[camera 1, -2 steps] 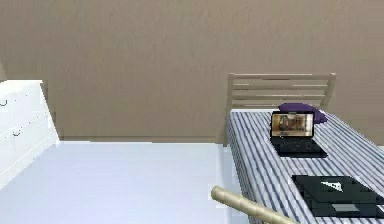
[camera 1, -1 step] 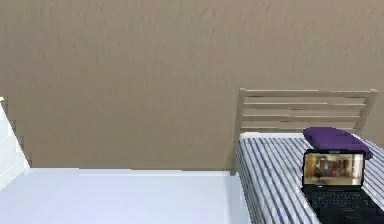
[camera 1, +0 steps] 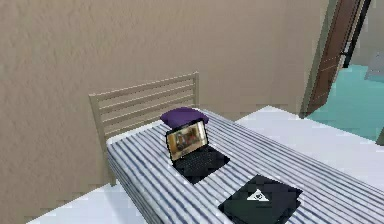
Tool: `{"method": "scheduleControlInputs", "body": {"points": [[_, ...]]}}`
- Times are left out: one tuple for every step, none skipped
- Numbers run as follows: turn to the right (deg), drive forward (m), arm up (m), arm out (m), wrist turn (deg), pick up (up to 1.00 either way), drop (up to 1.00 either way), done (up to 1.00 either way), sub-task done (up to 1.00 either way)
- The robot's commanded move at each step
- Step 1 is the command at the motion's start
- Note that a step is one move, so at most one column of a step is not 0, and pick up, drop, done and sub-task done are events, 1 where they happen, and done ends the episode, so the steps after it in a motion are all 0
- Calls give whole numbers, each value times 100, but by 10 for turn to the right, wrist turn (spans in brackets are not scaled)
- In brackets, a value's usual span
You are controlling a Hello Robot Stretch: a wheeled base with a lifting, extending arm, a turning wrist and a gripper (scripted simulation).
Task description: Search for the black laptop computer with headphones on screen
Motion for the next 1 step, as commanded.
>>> {"method": "scheduleControlInputs", "body": {"points": [[0, 0, 0, 0, 0, 0, 0, 100, 0]]}}
